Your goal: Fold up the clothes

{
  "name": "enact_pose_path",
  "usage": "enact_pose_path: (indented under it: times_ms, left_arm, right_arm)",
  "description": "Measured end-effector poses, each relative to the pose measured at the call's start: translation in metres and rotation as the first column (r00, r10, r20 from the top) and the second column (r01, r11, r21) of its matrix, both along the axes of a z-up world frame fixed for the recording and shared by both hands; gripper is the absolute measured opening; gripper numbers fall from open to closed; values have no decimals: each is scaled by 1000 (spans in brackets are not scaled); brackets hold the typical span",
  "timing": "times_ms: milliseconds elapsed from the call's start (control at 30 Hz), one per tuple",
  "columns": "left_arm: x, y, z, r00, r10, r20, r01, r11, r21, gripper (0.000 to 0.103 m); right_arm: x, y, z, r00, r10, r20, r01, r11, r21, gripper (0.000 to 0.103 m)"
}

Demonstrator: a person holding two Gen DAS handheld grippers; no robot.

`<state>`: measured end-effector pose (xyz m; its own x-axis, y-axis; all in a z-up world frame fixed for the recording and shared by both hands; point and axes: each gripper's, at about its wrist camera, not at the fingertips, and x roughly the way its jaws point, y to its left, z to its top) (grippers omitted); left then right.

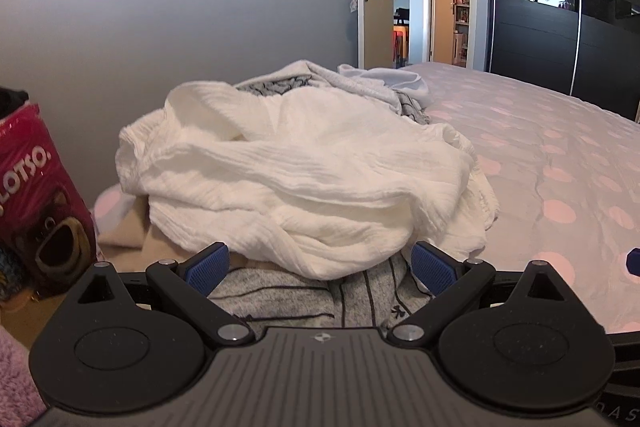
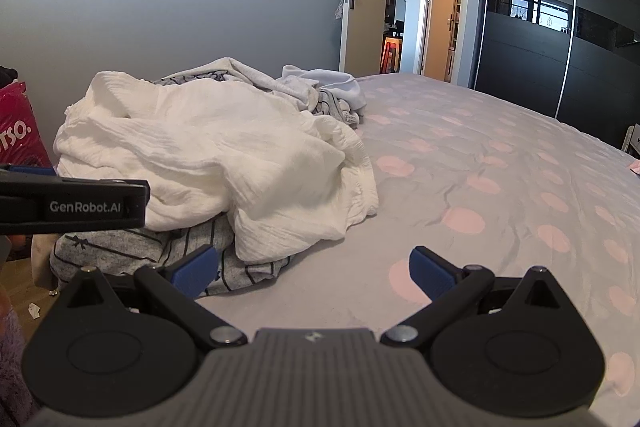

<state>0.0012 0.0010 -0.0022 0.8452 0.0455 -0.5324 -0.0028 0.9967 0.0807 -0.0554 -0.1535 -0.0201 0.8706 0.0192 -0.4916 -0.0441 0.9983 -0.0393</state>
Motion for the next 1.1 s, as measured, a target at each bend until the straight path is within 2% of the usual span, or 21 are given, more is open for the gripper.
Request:
enact_pose_path:
  times_ms: [333,1100]
  left_arm:
    - [3,3,-6,998,12,-56,-14,999,-34,99]
    - [5,3,-10,996,15,-83,-16,1000,-15,99]
  right_arm:
    - [1,5,-2,1000,-4,-9,4,1000,0,103]
    - [7,7,-5,999,14,-36,-13,1000,21,103]
